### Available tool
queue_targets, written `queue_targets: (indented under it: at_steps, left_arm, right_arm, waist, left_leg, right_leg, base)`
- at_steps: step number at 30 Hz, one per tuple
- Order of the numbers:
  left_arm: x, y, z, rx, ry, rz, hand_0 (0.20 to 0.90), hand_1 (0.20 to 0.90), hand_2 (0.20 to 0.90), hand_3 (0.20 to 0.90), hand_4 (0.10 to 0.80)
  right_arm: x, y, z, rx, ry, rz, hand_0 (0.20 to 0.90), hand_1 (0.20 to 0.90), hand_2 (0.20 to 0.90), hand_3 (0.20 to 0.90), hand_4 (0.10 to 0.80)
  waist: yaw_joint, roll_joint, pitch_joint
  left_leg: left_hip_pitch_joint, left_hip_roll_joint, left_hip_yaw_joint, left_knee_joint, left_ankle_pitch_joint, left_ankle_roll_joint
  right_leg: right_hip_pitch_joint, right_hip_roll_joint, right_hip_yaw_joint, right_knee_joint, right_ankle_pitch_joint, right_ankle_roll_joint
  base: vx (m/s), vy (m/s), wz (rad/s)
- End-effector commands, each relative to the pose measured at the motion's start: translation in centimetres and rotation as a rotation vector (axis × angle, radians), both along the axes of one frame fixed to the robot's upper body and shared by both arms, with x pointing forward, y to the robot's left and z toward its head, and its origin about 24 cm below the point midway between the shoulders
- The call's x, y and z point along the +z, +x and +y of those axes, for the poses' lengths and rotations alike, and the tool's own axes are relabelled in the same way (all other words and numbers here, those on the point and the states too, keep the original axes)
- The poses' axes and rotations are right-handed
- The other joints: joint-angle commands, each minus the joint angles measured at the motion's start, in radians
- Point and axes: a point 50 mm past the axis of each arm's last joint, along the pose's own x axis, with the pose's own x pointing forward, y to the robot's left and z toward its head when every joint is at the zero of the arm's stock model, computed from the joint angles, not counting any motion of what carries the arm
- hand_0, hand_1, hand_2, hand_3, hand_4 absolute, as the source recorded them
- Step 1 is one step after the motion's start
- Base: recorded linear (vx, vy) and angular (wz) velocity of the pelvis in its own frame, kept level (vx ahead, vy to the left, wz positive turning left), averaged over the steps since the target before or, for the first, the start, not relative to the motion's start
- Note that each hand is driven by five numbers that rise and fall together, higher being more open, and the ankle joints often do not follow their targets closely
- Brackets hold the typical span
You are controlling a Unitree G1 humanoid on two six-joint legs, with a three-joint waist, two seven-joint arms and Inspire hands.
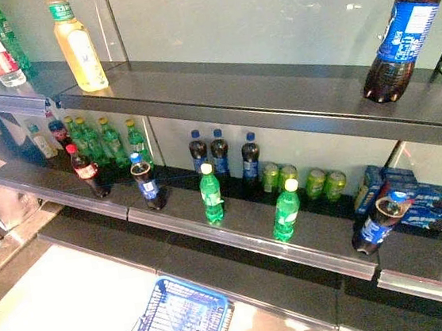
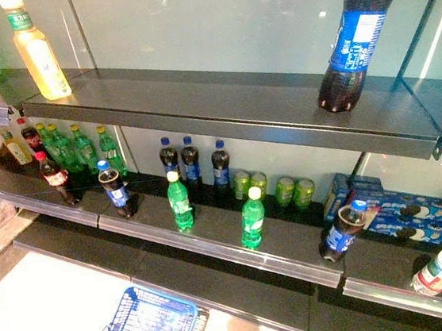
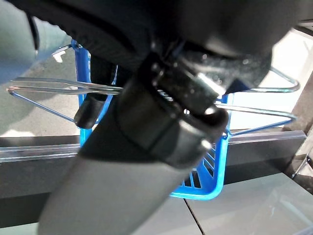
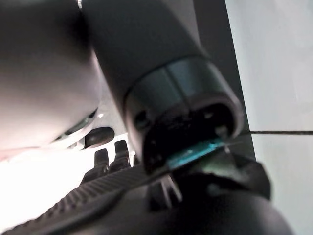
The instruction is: Pick up the drink and place into the basket.
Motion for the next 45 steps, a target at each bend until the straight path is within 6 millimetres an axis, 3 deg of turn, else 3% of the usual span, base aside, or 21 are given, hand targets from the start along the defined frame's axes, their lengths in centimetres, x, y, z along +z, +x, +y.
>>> queue_targets:
  at_steps: [1,8,11,14,15,17,18,21,22,23,24,29,30,34,36,39,41,45]
  left_arm:
    - [0.9,4.3,-0.6,-0.069,0.008,-0.168,0.3,0.3,0.3,0.2,0.1]
    - [0.9,4.2,-0.4,-0.062,0.009,-0.16,0.3,0.3,0.3,0.2,0.1]
    - [1.0,4.5,-0.2,-0.064,0.016,-0.163,0.3,0.3,0.3,0.2,0.1]
    - [1.4,5.1,0.6,-0.08,0.032,-0.172,0.3,0.3,0.3,0.2,0.1]
    - [1.5,5.2,0.7,-0.081,0.033,-0.173,0.3,0.3,0.3,0.2,0.1]
    - [1.9,5.7,1.2,-0.094,0.048,-0.187,0.3,0.3,0.3,0.2,0.1]
    - [1.9,5.7,1.3,-0.095,0.049,-0.187,0.3,0.3,0.3,0.2,0.1]
    - [2.2,5.8,1.8,-0.094,0.066,-0.194,0.3,0.3,0.3,0.2,0.1]
    - [2.4,5.7,2.2,-0.084,0.077,-0.198,0.3,0.3,0.3,0.2,0.1]
    - [2.4,5.7,2.3,-0.081,0.078,-0.199,0.3,0.3,0.3,0.2,0.1]
    - [2.6,5.5,2.5,-0.065,0.088,-0.199,0.3,0.3,0.3,0.2,0.1]
    - [2.5,4.6,2.6,-0.041,0.092,-0.187,0.3,0.3,0.3,0.2,0.1]
    - [2.5,4.3,2.6,-0.033,0.09,-0.184,0.3,0.3,0.3,0.2,0.1]
    - [2.3,3.9,2.6,-0.02,0.085,-0.181,0.3,0.3,0.3,0.2,0.1]
    - [2.2,3.5,2.4,-0.008,0.08,-0.182,0.3,0.3,0.3,0.2,0.1]
    - [2.1,3.2,2.1,0.006,0.072,-0.183,0.3,0.3,0.3,0.2,0.1]
    - [2.1,3.2,2.1,0.006,0.072,-0.183,0.3,0.3,0.3,0.2,0.1]
    - [2.0,2.7,1.7,0.022,0.06,-0.186,0.3,0.3,0.3,0.2,0.1]
  right_arm:
    - [0.2,-2.8,-2.2,-0.046,-0.113,0.2,0.9,0.9,0.9,0.9,0.8]
    - [0.9,-2.7,-4.2,-0.116,-0.355,0.22,0.9,0.9,0.9,0.9,0.8]
    - [1.4,-1.0,-5.3,-0.138,-0.439,0.124,0.9,0.9,0.9,0.9,0.8]
    - [2.3,2.6,-6.3,-0.117,-0.489,-0.065,0.9,0.9,0.9,0.9,0.8]
    - [2.4,2.9,-6.4,-0.115,-0.49,-0.083,0.9,0.9,0.9,0.9,0.8]
    - [3.6,6.0,-6.7,-0.07,-0.498,-0.278,0.9,0.9,0.9,0.9,0.8]
    - [3.7,6.1,-6.7,-0.066,-0.499,-0.293,0.9,0.9,0.9,0.9,0.8]
    - [5.4,9.0,-6.2,-0.007,-0.5,-0.473,0.9,0.9,0.9,0.9,0.8]
    - [7.1,10.9,-5.4,0.028,-0.489,-0.566,0.9,0.9,0.9,0.9,0.8]
    - [7.3,11.0,-5.3,0.035,-0.487,-0.58,0.9,0.9,0.9,0.9,0.8]
    - [9.3,12.4,-4.6,0.095,-0.505,-0.682,0.9,0.9,0.9,0.9,0.8]
    - [13.5,14.1,-4.0,0.207,-0.516,-0.877,0.9,0.9,0.9,0.9,0.8]
    - [15.2,14.7,-3.8,0.232,-0.508,-0.942,0.9,0.9,0.9,0.9,0.8]
    - [17.5,15.4,-3.7,0.265,-0.538,-1.048,0.9,0.9,0.9,0.9,0.8]
    - [19.6,15.9,-3.9,0.242,-0.599,-1.145,0.9,0.9,0.9,0.9,0.8]
    - [22.0,16.1,-4.3,0.147,-0.682,-1.264,0.9,0.9,0.9,0.9,0.8]
    - [22.0,16.1,-4.3,0.147,-0.682,-1.264,0.9,0.9,0.9,0.9,0.8]
    - [25.1,16.0,-4.7,0.03,-0.787,-1.413,0.9,0.9,0.9,0.9,0.8]
  waist:
    - [0.034,0.02,0.065]
    - [0.039,0.021,0.061]
    - [0.042,0.015,0.064]
    - [0.048,0.002,0.073]
    - [0.049,0.001,0.074]
    - [0.052,-0.015,0.082]
    - [0.051,-0.016,0.082]
    - [0.046,-0.034,0.087]
    - [0.037,-0.043,0.088]
    - [0.036,-0.044,0.088]
    - [0.023,-0.053,0.087]
    - [0.004,-0.056,0.076]
    - [-0.002,-0.054,0.072]
    - [-0.012,-0.05,0.066]
    - [-0.02,-0.045,0.063]
    - [-0.028,-0.037,0.061]
    - [-0.027,-0.037,0.061]
    - [-0.038,-0.023,0.058]
  left_leg:
    - [0.056,0.013,-0.02,0.006,-0.112,-0.001]
    - [0.056,0.015,-0.025,0.006,-0.111,-0.002]
    - [0.057,0.017,-0.026,0.006,-0.111,-0.004]
    - [0.054,0.022,-0.028,0.006,-0.109,-0.003]
    - [0.054,0.022,-0.028,0.006,-0.109,-0.002]
    - [0.048,0.026,-0.031,0.006,-0.107,-0.001]
    - [0.047,0.026,-0.031,0.006,-0.106,-0.001]
    - [0.042,0.028,-0.033,0.006,-0.104,0.0]
    - [0.04,0.03,-0.034,0.006,-0.103,-0.001]
    - [0.041,0.03,-0.034,0.006,-0.103,-0.001]
    - [0.04,0.031,-0.033,0.006,-0.103,-0.001]
    - [0.042,0.025,-0.034,0.006,-0.107,0.002]
    - [0.042,0.023,-0.033,0.006,-0.109,0.003]
    - [0.043,0.022,-0.027,0.006,-0.112,0.003]
    - [0.044,0.023,-0.02,0.006,-0.114,0.003]
    - [0.044,0.026,-0.011,0.006,-0.116,0.002]
    - [0.044,0.026,-0.011,0.006,-0.116,0.002]
    - [0.043,0.029,0.002,0.006,-0.119,0.002]
  right_leg:
    - [-0.021,-0.07,-0.049,0.02,0.046,0.045]
    - [-0.018,-0.071,-0.05,0.018,0.049,0.049]
    - [-0.017,-0.07,-0.047,0.018,0.051,0.051]
    - [-0.022,-0.068,-0.042,0.02,0.053,0.053]
    - [-0.022,-0.067,-0.042,0.02,0.054,0.053]
    - [-0.027,-0.066,-0.04,0.019,0.058,0.056]
    - [-0.028,-0.065,-0.04,0.019,0.059,0.057]
    - [-0.034,-0.064,-0.037,0.018,0.065,0.061]
    - [-0.036,-0.063,-0.035,0.018,0.068,0.064]
    - [-0.036,-0.063,-0.035,0.018,0.069,0.065]
    - [-0.038,-0.061,-0.032,0.017,0.071,0.067]
    - [-0.04,-0.059,-0.021,0.015,0.069,0.068]
    - [-0.043,-0.06,-0.017,0.016,0.067,0.067]
    - [-0.048,-0.062,-0.01,0.018,0.064,0.068]
    - [-0.054,-0.063,-0.006,0.019,0.063,0.068]
    - [-0.061,-0.066,-0.002,0.021,0.061,0.07]
    - [-0.062,-0.066,-0.001,0.022,0.061,0.07]
    - [-0.072,-0.07,0.003,0.027,0.056,0.073]
  base:
    - [0.0,0.0,0.0]
    - [0.0,0.0,0.0]
    - [-0.004,-0.025,0.0]
    - [-0.022,-0.049,0.0]
    - [-0.038,-0.071,-0.02]
    - [-0.044,-0.071,-0.02]
    - [-0.041,-0.061,-0.01]
    - [-0.034,-0.07,-0.02]
    - [-0.015,-0.056,-0.01]
    - [-0.015,-0.071,-0.01]
    - [-0.005,-0.038,-0.01]
    - [0.013,0.003,0.0]
    - [0.0,0.0,0.0]
    - [0.004,0.009,0.0]
    - [0.009,0.035,-0.05]
    - [0.001,0.03,-0.12]
    - [-0.001,0.017,-0.08]
    - [-0.005,0.03,-0.06]
